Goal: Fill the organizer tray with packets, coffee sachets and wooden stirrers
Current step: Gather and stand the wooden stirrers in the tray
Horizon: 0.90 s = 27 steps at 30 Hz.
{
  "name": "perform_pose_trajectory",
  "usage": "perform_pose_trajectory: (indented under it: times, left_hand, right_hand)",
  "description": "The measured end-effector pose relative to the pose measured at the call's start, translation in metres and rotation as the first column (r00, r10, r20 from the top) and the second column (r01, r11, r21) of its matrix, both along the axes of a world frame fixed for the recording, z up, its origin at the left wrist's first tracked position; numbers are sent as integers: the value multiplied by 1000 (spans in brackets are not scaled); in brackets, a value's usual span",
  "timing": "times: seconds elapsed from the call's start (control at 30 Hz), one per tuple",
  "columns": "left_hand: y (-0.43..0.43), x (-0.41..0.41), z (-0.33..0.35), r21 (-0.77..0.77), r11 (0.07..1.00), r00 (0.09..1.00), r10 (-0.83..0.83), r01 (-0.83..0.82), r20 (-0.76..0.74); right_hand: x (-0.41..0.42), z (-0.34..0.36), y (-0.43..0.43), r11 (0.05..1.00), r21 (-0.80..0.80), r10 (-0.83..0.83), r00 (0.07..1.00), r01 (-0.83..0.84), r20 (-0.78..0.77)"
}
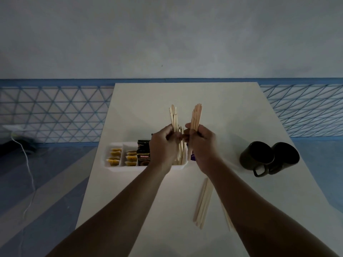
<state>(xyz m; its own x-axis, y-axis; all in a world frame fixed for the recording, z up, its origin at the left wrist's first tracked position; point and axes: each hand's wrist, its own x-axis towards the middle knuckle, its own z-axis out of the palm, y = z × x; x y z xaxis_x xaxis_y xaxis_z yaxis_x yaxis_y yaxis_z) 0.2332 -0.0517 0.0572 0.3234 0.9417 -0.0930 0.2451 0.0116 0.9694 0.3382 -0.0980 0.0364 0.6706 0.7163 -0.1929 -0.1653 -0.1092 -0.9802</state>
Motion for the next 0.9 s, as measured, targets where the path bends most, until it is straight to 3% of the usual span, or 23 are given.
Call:
perform_pose_trajectory:
  times: [0.13, 0.33, 0.53, 0.9]
  left_hand:
    - [0, 1, -11, 11, 1000, 1000, 30, -30, -8]
    - [-5, -1, -27, -36, 998, 998, 56, -55, 11]
    - [-15, 0, -43, 58, 996, 989, 71, -64, -131]
    - [0, -5, -26, 215, 977, 967, 42, 13, -251]
  right_hand:
    - [-8, -4, 8, 1000, -6, 15, 1000, -15, -26]
    - [-15, -22, 9, 998, -59, -11, 999, 14, 51]
    - [-18, -33, -3, 977, -208, 78, 980, -40, 182]
    - [-8, -21, -6, 939, -334, 282, 737, -81, 615]
